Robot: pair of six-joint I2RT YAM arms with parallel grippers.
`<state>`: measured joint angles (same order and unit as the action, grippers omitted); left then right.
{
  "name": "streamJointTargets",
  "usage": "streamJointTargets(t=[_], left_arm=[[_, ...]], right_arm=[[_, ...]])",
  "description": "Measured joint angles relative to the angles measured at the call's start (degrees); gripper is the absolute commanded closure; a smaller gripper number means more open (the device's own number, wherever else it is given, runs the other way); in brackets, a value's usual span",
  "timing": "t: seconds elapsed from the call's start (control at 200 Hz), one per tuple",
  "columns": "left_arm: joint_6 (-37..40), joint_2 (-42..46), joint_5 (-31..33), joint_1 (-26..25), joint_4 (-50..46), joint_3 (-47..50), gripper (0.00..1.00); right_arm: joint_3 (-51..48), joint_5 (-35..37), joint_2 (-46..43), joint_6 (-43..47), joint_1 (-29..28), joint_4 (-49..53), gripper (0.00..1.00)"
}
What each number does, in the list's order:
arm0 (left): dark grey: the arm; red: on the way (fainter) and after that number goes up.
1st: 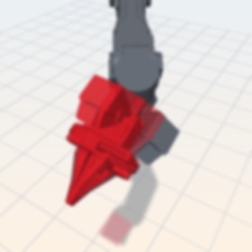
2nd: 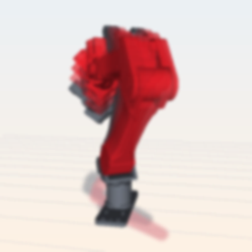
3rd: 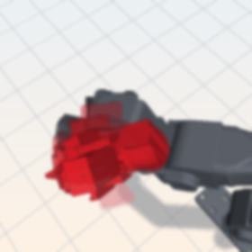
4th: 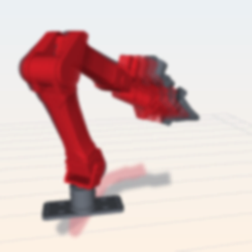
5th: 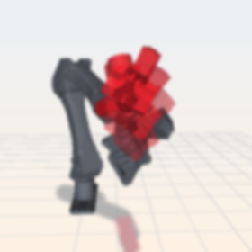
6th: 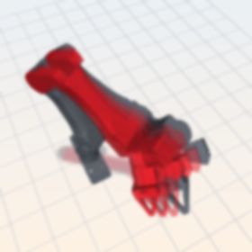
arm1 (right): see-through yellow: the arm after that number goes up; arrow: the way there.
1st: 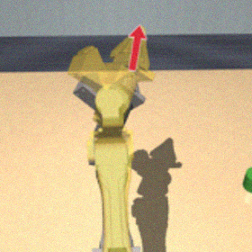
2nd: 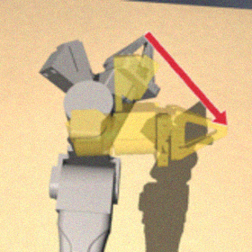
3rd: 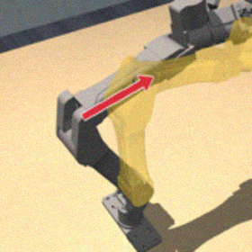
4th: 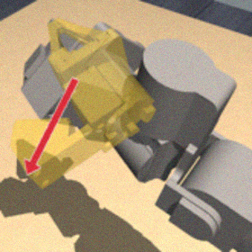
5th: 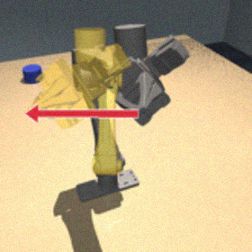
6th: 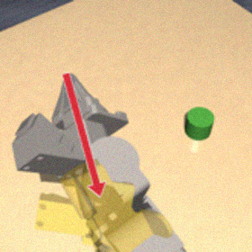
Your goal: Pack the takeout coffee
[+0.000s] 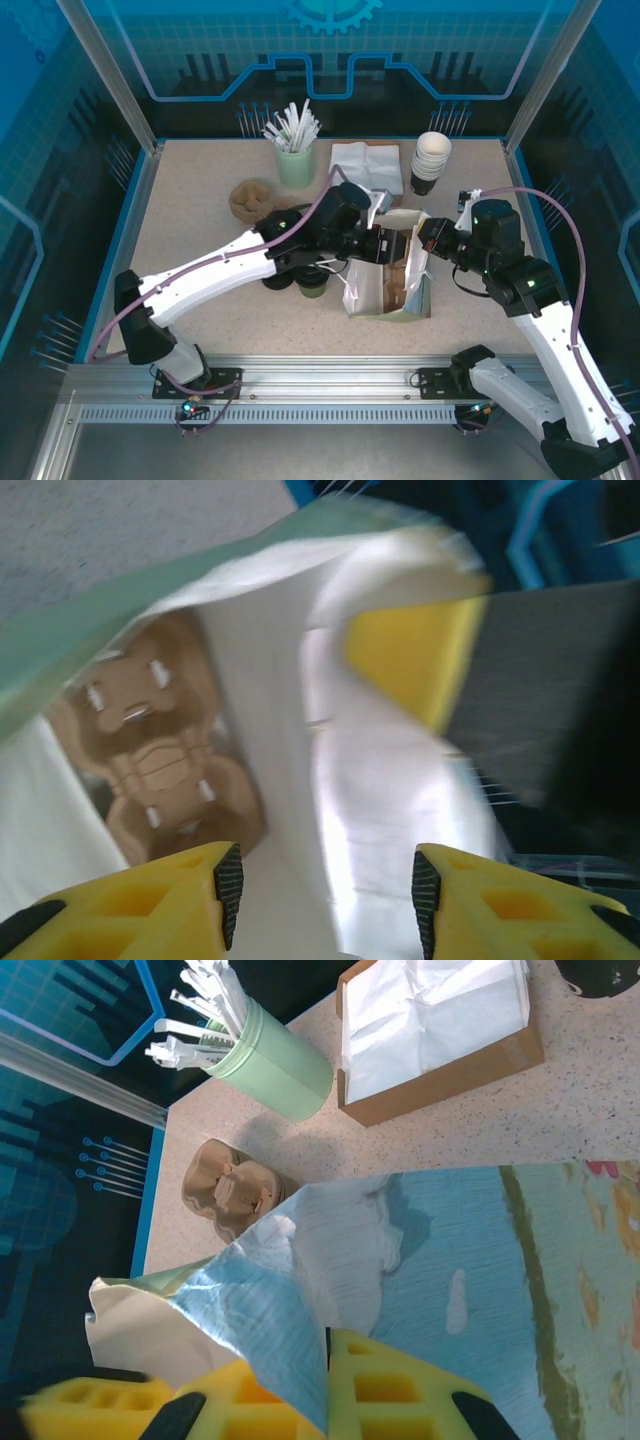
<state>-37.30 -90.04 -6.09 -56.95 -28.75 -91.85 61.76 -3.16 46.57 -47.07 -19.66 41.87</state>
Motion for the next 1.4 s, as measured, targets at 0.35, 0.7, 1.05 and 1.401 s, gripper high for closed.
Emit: streamJointTargets(t=[0.35,0.7,1.05,1.401], left_arm=[[4.1,13.0,-1.6,0.0,4.7,4.3,0.44],[8.5,18.2,2.8,2.4,3.1,8.6,0.42],[9.2,19.1,6.0,5.1,0.4,8.8,0.42],[8.7,19.1,9.6,7.0,-2.4,11.9,0.41]], right_arm=[[-7.0,-8.4,-7.6,6.3,3.6,-6.4,1.00],[-7.8,-16.5,-9.4,9.9,4.8,-8.5,1.00],[-8.5,-17.0,-4.7,6.3,5.8,-7.9,1.00],[-2.7,-16.8,6.3,1.8,12.4,-2.0,0.98]])
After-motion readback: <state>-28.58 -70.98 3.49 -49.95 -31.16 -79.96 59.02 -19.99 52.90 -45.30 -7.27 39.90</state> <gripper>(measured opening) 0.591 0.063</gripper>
